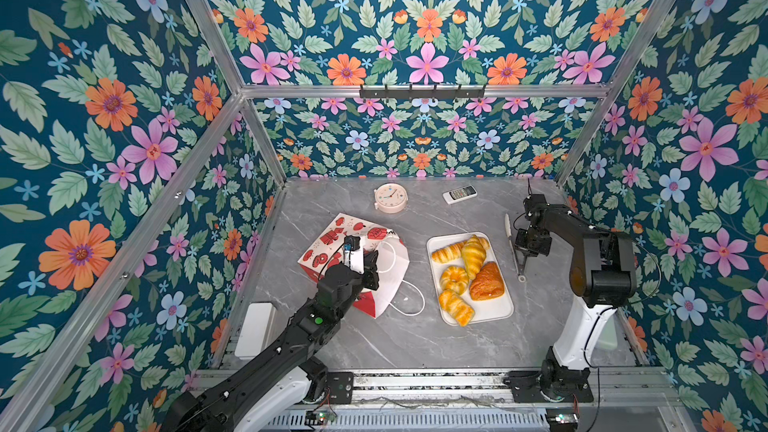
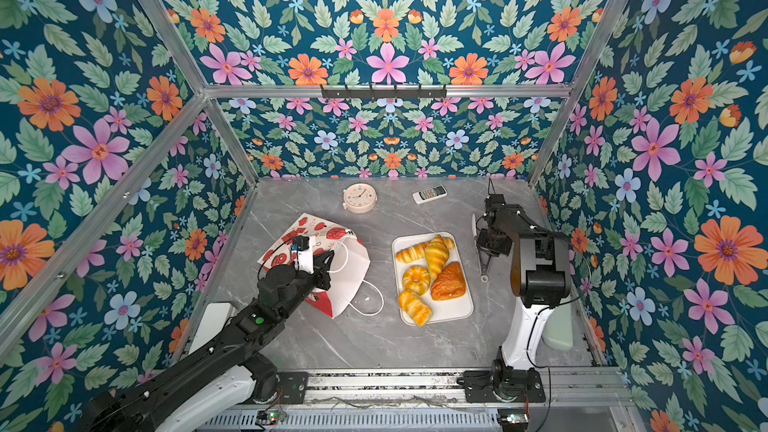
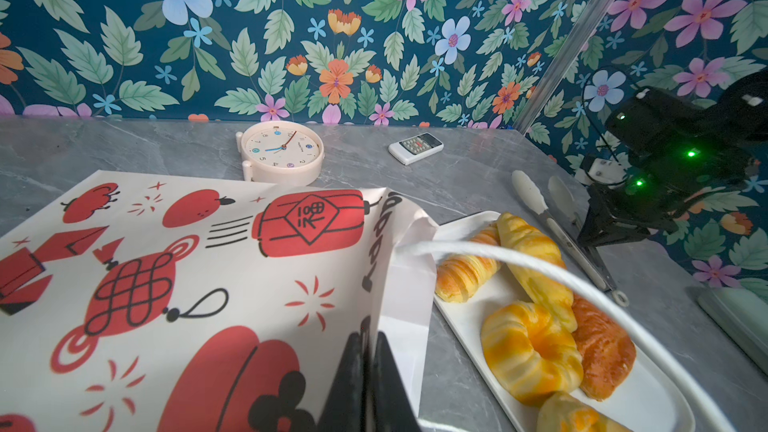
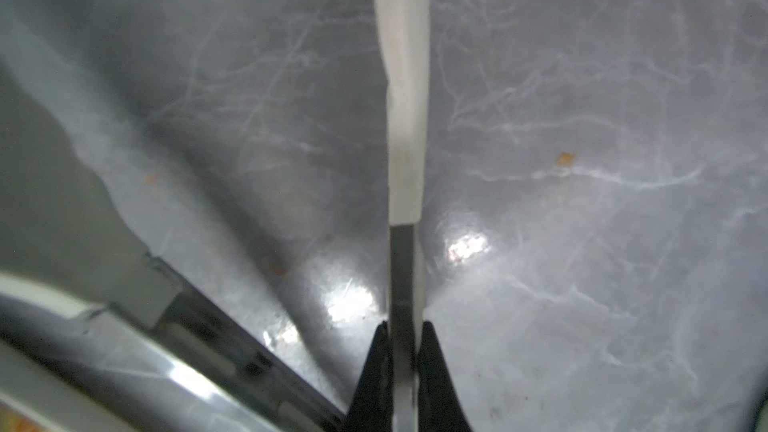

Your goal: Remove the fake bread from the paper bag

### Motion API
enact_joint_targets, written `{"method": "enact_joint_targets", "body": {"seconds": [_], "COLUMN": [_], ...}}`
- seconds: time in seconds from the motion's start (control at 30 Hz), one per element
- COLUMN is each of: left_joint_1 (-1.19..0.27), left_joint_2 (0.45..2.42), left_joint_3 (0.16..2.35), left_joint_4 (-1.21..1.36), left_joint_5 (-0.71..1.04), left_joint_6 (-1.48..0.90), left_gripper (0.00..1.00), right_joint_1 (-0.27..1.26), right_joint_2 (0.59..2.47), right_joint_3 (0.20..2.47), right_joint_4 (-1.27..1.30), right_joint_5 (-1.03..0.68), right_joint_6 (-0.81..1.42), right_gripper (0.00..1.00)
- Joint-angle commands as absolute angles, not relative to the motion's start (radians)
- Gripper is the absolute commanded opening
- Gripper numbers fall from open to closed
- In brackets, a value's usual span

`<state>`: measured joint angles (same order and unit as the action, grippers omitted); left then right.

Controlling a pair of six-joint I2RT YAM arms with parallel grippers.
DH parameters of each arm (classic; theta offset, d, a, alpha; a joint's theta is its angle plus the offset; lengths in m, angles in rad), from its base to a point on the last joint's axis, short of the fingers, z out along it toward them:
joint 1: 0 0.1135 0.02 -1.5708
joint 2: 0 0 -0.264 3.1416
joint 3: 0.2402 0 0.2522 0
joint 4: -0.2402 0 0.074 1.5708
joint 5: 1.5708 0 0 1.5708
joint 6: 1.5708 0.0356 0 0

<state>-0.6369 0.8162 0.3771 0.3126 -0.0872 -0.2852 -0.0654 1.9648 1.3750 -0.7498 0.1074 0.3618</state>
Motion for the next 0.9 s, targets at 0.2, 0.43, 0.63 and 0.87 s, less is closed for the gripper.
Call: {"method": "enact_joint_targets", "body": {"seconds": [0.2,0.43,0.63,0.87], "left_joint_1": [-0.637,-0.637,-0.637,-0.637], "left_joint_2": [0.809,0.837,0.865,0.865], "left_joint_3": [0.373,0.373,0.374,0.377], "left_joint_4": [0.34,0.358,0.377,0.368], "left_joint_5": [-0.087,-0.078,-0.067,-0.072], "left_joint_6": [-0.292,-0.296,-0.302,-0.307], "left_gripper": [0.08,0.08,0.08,0.08], "right_joint_1": [-0.085,0.004,0.04,0.046], "right_joint_2": [1.864,1.702,1.76,1.755], "right_joint_3": [1.288,1.185,1.155,1.114], "right_joint_4": [-0.652,-0.616,-0.61,-0.569], "right_joint_5": [0.073,0.051,0.041,0.082], "right_joint_6": [0.352,0.305,0.327,0.344], "right_gripper": [0.52,0.74,0.77,0.77]}}
